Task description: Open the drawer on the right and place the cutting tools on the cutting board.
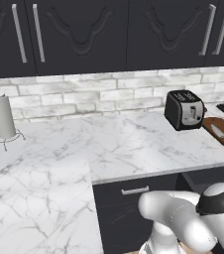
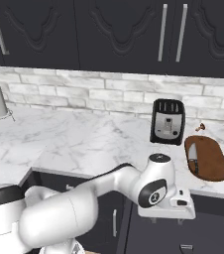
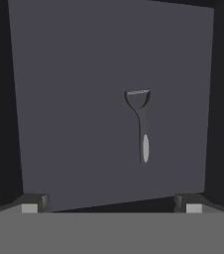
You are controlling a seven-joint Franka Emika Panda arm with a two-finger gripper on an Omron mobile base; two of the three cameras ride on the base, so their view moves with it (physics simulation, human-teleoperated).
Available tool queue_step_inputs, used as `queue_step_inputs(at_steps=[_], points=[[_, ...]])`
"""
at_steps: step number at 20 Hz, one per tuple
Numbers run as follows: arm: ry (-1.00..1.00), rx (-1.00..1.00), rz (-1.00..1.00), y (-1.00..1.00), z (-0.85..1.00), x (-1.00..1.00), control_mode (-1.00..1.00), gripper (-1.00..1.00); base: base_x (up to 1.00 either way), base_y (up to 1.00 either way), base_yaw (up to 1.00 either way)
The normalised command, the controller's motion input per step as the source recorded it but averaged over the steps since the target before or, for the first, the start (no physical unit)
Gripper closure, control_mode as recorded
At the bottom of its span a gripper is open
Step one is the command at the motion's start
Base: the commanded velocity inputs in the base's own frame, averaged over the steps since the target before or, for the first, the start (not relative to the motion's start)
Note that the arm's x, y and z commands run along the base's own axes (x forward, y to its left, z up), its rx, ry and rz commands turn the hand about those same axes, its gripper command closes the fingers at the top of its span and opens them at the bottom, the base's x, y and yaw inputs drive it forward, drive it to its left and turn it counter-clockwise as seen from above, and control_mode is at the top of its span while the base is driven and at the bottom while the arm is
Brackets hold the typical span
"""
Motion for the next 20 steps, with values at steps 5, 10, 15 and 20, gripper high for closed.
queue_step_inputs(at_steps=[5, 10, 15, 20], points=[[0.01, 0.0, 0.0, -0.05, -0.42, 0.0, -1.0, -1.0, 0.0, 0.0, 0.0], [0.0, 0.0, 0.0, -0.15, -0.33, 0.0, -1.0, -1.0, 0.0, 0.0, 0.0], [0.0, 0.0, 0.0, -0.17, -0.36, 0.0, -1.0, -1.0, 0.0, 0.0, 0.0], [0.0, 0.0, 0.0, -0.23, -0.28, 0.0, -1.0, -1.0, 0.0, 0.0, 0.0]])
